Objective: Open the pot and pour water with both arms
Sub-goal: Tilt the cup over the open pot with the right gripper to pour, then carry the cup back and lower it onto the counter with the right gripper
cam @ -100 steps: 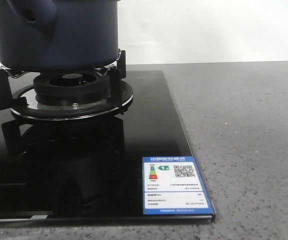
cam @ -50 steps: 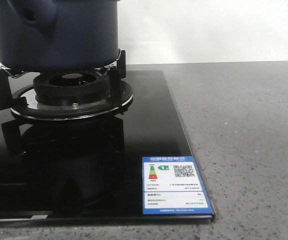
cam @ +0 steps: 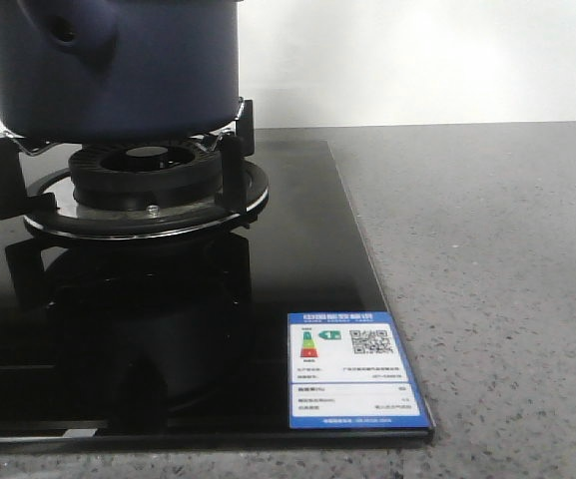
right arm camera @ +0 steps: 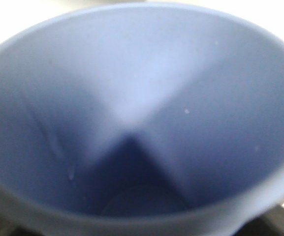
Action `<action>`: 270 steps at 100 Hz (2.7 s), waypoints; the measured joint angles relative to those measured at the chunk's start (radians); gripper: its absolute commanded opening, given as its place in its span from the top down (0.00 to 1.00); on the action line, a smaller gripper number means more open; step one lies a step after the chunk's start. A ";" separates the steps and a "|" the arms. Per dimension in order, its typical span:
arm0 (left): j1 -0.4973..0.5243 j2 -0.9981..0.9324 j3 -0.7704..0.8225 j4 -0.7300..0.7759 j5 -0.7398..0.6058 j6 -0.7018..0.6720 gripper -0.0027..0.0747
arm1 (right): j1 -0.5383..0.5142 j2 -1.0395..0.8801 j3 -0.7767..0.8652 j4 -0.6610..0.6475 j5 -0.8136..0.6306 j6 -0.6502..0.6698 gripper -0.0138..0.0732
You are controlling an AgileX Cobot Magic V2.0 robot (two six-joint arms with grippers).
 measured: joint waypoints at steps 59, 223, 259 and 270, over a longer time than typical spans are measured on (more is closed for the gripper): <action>0.000 0.000 0.000 0.001 0.004 0.000 0.48 | -0.398 -0.317 0.694 -0.012 -0.686 0.180 0.48; 0.002 0.000 0.000 0.003 0.004 0.000 0.48 | -0.692 0.126 0.823 -0.045 -1.364 -0.003 0.47; 0.002 0.000 0.000 0.003 0.004 0.000 0.48 | -0.692 0.126 0.823 -0.047 -1.364 -0.003 0.08; 0.002 0.000 0.000 0.003 0.004 0.000 0.48 | -0.692 0.100 0.823 -0.063 -1.354 0.013 0.08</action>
